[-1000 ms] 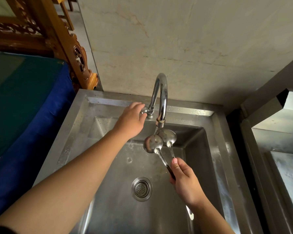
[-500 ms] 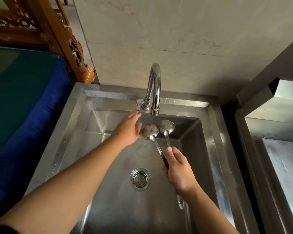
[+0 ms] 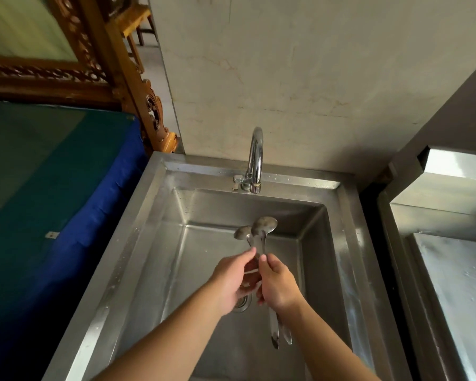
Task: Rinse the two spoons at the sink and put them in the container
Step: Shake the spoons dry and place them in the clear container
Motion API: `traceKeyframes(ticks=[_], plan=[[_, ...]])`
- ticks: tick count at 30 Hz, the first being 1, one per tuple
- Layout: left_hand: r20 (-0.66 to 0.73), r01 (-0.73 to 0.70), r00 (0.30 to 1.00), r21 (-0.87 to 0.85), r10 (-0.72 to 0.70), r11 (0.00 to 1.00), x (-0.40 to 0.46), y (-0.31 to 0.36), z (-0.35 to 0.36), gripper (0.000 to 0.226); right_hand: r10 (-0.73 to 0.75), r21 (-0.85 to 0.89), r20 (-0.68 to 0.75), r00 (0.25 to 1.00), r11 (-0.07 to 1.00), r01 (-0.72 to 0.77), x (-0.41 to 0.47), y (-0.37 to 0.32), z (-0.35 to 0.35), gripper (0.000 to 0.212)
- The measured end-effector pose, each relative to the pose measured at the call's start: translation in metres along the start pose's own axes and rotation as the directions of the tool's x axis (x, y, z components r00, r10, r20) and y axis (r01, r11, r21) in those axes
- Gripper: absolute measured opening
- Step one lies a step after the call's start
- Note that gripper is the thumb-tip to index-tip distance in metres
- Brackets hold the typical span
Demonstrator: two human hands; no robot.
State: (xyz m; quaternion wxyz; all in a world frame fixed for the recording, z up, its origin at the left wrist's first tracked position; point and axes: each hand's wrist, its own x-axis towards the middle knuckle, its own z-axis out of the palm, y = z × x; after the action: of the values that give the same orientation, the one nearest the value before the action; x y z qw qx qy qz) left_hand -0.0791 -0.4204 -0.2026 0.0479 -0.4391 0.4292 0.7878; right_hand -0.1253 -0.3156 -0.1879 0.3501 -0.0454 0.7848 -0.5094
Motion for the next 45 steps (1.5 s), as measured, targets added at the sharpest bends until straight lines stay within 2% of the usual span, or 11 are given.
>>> traceKeyframes(ticks=[6, 9, 11, 13, 16, 22, 26, 30, 35, 40, 45], plan=[[-0.044, -0.072, 0.996, -0.013, 0.072, 0.997, -0.029, 0.023, 0.001, 0.016, 0.052, 0.054, 0.019, 0.998, 0.997, -0.053, -0.024, -0.029, -0.02, 0.036], [-0.127, -0.105, 0.986, 0.04, 0.109, 0.994, -0.042, 0.044, -0.007, 0.018, 0.049, -0.08, -0.052, 0.997, 0.995, -0.053, -0.033, -0.043, -0.042, 0.033], [-0.171, -0.182, 0.959, 0.241, 0.226, 0.953, -0.056, 0.063, -0.015, 0.017, -0.052, -0.257, -0.11, 0.993, 0.966, 0.022, -0.04, -0.056, -0.061, 0.037], [-0.114, -0.309, 0.896, 0.531, 0.428, 0.789, -0.074, 0.089, -0.022, 0.012, -0.169, -0.411, -0.126, 0.978, 0.906, 0.104, -0.053, -0.076, -0.081, 0.042], [0.09, -0.448, 0.745, 0.801, 0.661, 0.396, -0.115, 0.14, -0.03, 0.011, -0.328, -0.627, -0.119, 0.937, 0.757, 0.185, -0.079, -0.12, -0.106, 0.045], [0.363, -0.465, 0.347, 0.867, 0.865, -0.177, -0.209, 0.247, -0.044, 0.017, -0.698, -0.843, -0.161, 0.698, 0.465, 0.269, -0.152, -0.231, -0.127, 0.032], [0.449, -0.434, 0.117, 0.826, 0.886, -0.361, -0.268, 0.299, -0.055, 0.016, -0.862, -0.9, -0.145, 0.486, 0.319, 0.296, -0.197, -0.291, -0.123, 0.029], [0.475, -0.401, -0.065, 0.793, 0.878, -0.458, -0.313, 0.327, -0.066, 0.017, -0.926, -0.913, -0.162, 0.339, 0.272, 0.305, -0.235, -0.332, -0.107, 0.028], [0.485, -0.412, -0.136, 0.765, 0.864, -0.494, -0.343, 0.331, -0.071, 0.015, -0.94, -0.936, -0.179, 0.29, 0.254, 0.243, -0.269, -0.354, -0.092, 0.029], [0.463, -0.475, -0.11, 0.753, 0.88, -0.455, -0.354, 0.329, -0.065, 0.017, -0.934, -0.942, -0.198, 0.297, 0.265, 0.205, -0.293, -0.347, -0.089, 0.028], [0.405, -0.533, -0.022, 0.769, 0.914, -0.353, -0.354, 0.314, -0.03, 0.017, -0.905, -0.894, -0.313, 0.288, 0.383, 0.231, -0.315, -0.318, -0.115, 0.025]])
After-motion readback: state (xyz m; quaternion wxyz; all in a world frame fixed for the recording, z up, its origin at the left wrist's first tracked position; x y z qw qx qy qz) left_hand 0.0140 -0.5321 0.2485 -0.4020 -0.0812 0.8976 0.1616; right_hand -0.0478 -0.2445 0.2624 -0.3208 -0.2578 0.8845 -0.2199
